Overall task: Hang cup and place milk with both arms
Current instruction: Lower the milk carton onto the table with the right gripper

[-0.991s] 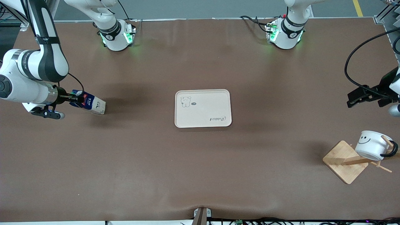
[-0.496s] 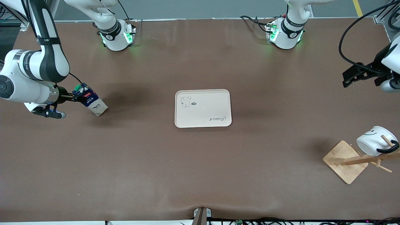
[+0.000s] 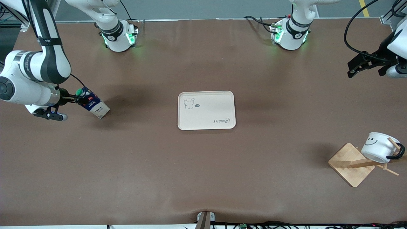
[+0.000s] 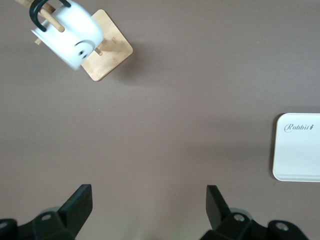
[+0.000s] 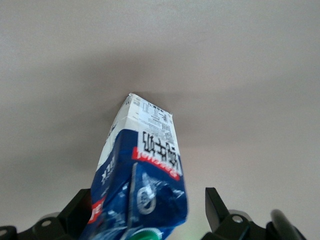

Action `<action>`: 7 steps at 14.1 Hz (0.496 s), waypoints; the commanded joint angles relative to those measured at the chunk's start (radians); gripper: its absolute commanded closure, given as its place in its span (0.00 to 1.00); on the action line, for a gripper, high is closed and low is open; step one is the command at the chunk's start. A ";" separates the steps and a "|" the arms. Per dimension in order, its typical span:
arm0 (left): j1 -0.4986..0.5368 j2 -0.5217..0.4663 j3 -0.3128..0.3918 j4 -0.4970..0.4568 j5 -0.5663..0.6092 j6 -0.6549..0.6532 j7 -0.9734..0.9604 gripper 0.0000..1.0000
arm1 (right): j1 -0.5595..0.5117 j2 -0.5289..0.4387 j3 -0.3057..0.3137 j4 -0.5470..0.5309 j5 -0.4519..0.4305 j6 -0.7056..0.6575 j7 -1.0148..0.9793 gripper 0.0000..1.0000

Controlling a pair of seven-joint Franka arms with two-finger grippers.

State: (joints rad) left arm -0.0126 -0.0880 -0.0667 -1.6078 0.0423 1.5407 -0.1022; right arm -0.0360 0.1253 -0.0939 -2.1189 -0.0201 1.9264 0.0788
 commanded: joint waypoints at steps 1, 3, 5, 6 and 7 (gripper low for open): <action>-0.010 -0.021 0.005 -0.030 -0.015 0.021 -0.004 0.00 | -0.018 -0.018 0.017 -0.010 -0.009 -0.009 -0.007 0.00; -0.007 -0.019 0.005 -0.029 -0.013 0.021 0.009 0.00 | -0.016 -0.018 0.017 -0.009 -0.008 -0.009 -0.005 0.00; -0.006 -0.019 0.007 -0.026 -0.018 0.021 0.010 0.00 | -0.016 -0.019 0.017 -0.009 -0.008 -0.009 -0.007 0.00; -0.007 -0.016 0.007 -0.021 -0.018 0.021 0.010 0.00 | -0.016 -0.019 0.017 -0.009 -0.008 -0.009 -0.007 0.00; -0.006 -0.013 0.007 -0.018 -0.018 0.021 0.010 0.00 | -0.016 -0.019 0.019 -0.007 -0.008 -0.009 -0.005 0.00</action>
State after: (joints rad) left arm -0.0155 -0.0895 -0.0670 -1.6178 0.0423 1.5483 -0.1009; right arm -0.0360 0.1253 -0.0912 -2.1189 -0.0201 1.9258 0.0788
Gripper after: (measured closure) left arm 0.000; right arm 0.000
